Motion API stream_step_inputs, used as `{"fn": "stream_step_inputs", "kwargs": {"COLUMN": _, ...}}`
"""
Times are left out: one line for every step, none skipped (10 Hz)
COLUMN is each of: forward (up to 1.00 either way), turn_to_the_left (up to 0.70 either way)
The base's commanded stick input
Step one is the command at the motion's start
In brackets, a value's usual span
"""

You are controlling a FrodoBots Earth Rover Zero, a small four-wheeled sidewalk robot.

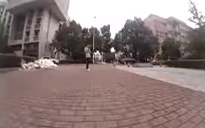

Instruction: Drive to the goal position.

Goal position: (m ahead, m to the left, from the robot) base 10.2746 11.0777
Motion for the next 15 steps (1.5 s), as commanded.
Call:
{"fn": "stream_step_inputs", "kwargs": {"forward": 0.70, "turn_to_the_left": 0.00}}
{"fn": "stream_step_inputs", "kwargs": {"forward": 0.70, "turn_to_the_left": 0.01}}
{"fn": "stream_step_inputs", "kwargs": {"forward": 0.70, "turn_to_the_left": 0.07}}
{"fn": "stream_step_inputs", "kwargs": {"forward": 0.70, "turn_to_the_left": 0.12}}
{"fn": "stream_step_inputs", "kwargs": {"forward": 0.70, "turn_to_the_left": 0.14}}
{"fn": "stream_step_inputs", "kwargs": {"forward": 0.70, "turn_to_the_left": 0.12}}
{"fn": "stream_step_inputs", "kwargs": {"forward": 0.70, "turn_to_the_left": 0.06}}
{"fn": "stream_step_inputs", "kwargs": {"forward": 0.70, "turn_to_the_left": 0.00}}
{"fn": "stream_step_inputs", "kwargs": {"forward": 0.70, "turn_to_the_left": 0.00}}
{"fn": "stream_step_inputs", "kwargs": {"forward": 0.70, "turn_to_the_left": 0.00}}
{"fn": "stream_step_inputs", "kwargs": {"forward": 0.70, "turn_to_the_left": 0.00}}
{"fn": "stream_step_inputs", "kwargs": {"forward": 0.70, "turn_to_the_left": 0.00}}
{"fn": "stream_step_inputs", "kwargs": {"forward": 0.70, "turn_to_the_left": 0.00}}
{"fn": "stream_step_inputs", "kwargs": {"forward": 0.70, "turn_to_the_left": 0.00}}
{"fn": "stream_step_inputs", "kwargs": {"forward": 0.70, "turn_to_the_left": 0.00}}
